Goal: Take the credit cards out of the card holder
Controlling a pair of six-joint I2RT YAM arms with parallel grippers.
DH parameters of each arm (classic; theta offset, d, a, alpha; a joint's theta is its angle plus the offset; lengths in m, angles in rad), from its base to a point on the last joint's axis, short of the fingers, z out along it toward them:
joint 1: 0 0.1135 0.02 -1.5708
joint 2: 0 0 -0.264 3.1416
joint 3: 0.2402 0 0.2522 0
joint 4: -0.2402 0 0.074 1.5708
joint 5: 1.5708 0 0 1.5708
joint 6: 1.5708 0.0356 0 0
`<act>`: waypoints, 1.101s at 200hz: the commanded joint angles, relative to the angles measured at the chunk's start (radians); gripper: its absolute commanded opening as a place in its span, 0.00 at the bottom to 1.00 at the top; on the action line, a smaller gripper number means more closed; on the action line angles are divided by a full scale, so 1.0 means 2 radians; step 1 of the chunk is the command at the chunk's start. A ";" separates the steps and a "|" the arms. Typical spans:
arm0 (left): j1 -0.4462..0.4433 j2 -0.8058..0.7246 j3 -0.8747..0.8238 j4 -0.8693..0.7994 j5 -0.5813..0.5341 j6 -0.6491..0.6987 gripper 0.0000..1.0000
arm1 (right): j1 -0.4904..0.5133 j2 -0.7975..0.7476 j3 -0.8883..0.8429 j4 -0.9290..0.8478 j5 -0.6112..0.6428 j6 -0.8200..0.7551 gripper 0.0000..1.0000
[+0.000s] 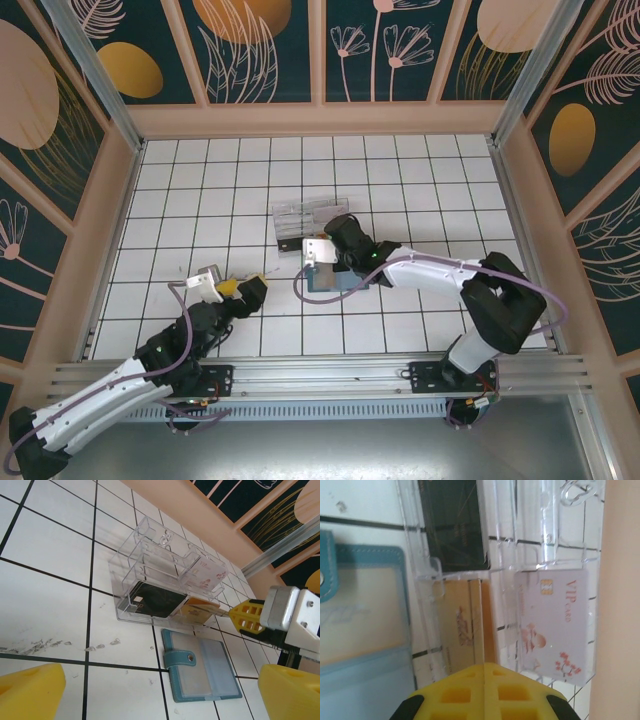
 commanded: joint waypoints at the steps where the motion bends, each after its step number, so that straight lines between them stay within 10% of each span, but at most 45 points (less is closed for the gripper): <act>1: -0.001 -0.007 -0.006 -0.009 -0.011 0.009 0.99 | -0.002 0.013 0.021 0.006 -0.012 0.001 0.00; 185: -0.001 -0.007 -0.012 -0.006 -0.011 0.015 0.99 | -0.024 0.029 0.014 0.012 -0.012 0.013 0.00; 205: 0.000 -0.007 -0.012 -0.006 -0.010 0.016 0.99 | -0.022 0.036 0.016 0.016 -0.010 0.016 0.10; 220: -0.001 -0.008 -0.012 -0.007 -0.010 0.016 0.99 | -0.021 0.039 0.017 0.025 -0.004 0.019 0.43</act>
